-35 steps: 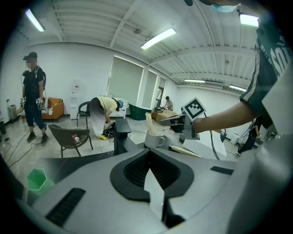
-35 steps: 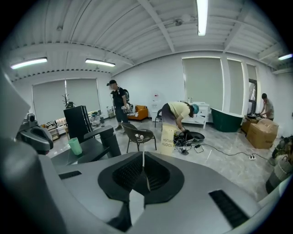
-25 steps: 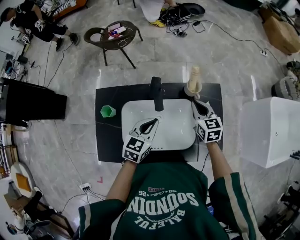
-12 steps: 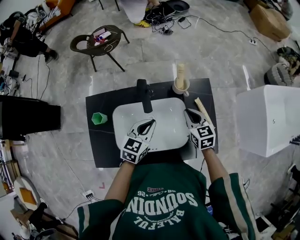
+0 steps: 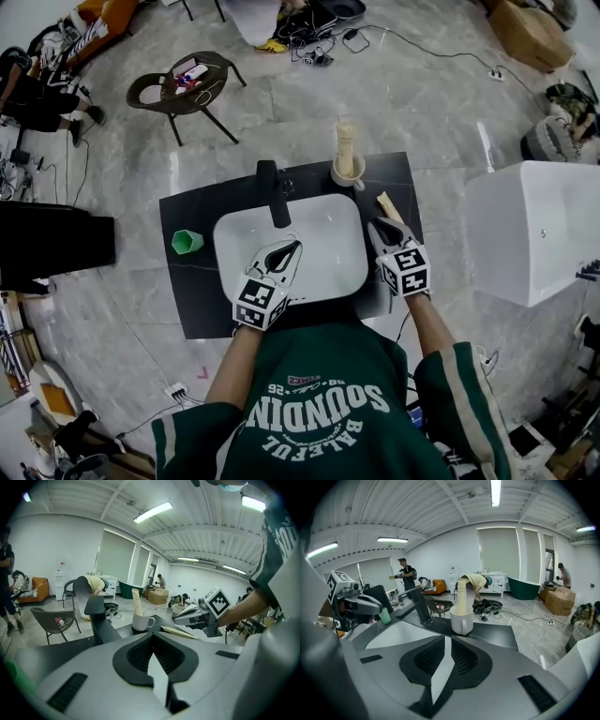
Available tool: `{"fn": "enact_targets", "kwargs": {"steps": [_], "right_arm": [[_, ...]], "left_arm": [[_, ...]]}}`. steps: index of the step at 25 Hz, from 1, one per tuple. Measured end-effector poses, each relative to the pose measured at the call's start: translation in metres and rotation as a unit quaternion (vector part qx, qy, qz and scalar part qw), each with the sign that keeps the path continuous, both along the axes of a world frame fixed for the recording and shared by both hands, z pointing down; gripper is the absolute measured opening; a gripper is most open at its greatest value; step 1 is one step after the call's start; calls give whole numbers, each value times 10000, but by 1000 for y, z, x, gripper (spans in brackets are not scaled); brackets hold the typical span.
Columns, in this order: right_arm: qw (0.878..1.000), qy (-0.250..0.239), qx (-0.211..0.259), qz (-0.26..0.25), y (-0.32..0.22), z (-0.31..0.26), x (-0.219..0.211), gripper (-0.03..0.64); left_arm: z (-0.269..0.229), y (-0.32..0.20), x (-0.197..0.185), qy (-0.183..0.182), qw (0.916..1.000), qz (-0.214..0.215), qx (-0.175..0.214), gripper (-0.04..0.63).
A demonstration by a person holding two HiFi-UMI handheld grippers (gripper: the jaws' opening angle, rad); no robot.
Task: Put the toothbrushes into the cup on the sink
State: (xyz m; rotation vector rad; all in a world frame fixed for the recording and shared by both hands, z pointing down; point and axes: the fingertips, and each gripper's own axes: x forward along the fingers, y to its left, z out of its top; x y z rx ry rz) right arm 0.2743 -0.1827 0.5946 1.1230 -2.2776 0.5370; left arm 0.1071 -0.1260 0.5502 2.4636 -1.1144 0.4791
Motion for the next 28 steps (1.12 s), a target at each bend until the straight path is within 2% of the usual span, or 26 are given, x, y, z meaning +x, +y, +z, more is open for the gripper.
{"fn": "enact_targets", "kwargs": {"steps": [3,8,14,19,28], "right_arm": [[9999,96,-80,-116,-1,5,7,52],[9991,317,-234,-147,-8,16,21,125],[9943,954,-419,-218,-26,34,46,146],[9896,1219,-674,-366,-42,51,53,168],[9697,1981,-1340,-502,-57,94,63,183]], "left_arm": [[2,0,-4,-16,10000,-55,-38,11],[3,0,-7,-63,9999,-110,-66,11],[6,2,-16,-144,9996,-222,-132,11],[6,0,-26,-181,9991,-364,-149,11],[10,5,-37,-269,9975,-595,-258,11]]}}
